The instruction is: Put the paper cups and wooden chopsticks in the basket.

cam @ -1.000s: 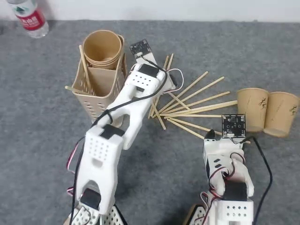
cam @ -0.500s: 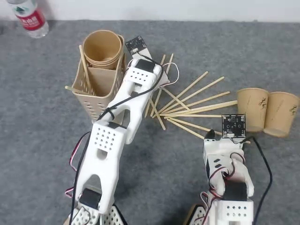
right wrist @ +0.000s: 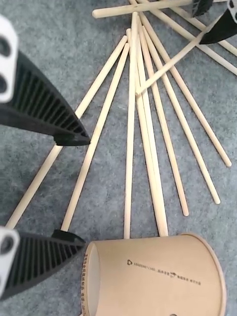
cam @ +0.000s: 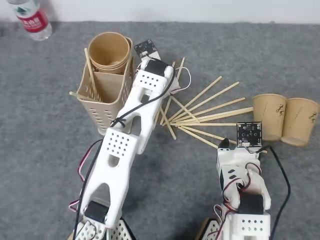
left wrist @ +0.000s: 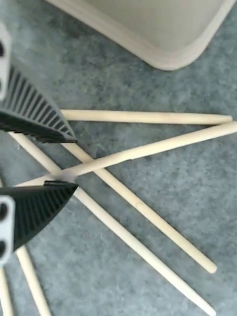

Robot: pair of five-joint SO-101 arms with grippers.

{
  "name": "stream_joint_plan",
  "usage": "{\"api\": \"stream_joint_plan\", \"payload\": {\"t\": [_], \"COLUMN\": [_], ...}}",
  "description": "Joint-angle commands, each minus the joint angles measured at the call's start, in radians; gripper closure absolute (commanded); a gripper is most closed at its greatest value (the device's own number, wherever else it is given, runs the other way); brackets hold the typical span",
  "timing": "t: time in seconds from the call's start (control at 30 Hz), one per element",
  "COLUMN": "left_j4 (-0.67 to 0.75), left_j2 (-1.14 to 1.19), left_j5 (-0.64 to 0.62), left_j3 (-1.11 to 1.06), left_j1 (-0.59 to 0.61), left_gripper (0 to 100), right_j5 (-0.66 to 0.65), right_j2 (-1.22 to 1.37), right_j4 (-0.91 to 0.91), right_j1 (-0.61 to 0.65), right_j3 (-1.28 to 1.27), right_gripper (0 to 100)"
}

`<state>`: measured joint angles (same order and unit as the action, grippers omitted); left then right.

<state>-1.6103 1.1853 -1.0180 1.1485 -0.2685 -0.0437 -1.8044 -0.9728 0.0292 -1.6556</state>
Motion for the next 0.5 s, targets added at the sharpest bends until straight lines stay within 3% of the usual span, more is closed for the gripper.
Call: {"api": "stream_joint_plan", "payload": {"t": [0.0, 0.17, 0.47], "left_j4": [-0.097, -0.14, -0.146], "left_j2": [0.043, 0.095, 0.101], "left_j5": [-0.02, -0.02, -0.011], "left_j3": [0.082, 0.177, 0.196], "left_j1": [0.005, 0.008, 0.003], "left_gripper": [89, 99, 99], "right_j5": [-0.014, -0.014, -0.014], "right_j2": [-0.01, -0.01, -0.01], "right_j4": [0.001, -0.001, -0.001], "right_j1": [-0.01, -0.01, -0.01], "right_j3": [0.006, 0.006, 0.006], "right_gripper": [71.4, 71.4, 71.4]}}
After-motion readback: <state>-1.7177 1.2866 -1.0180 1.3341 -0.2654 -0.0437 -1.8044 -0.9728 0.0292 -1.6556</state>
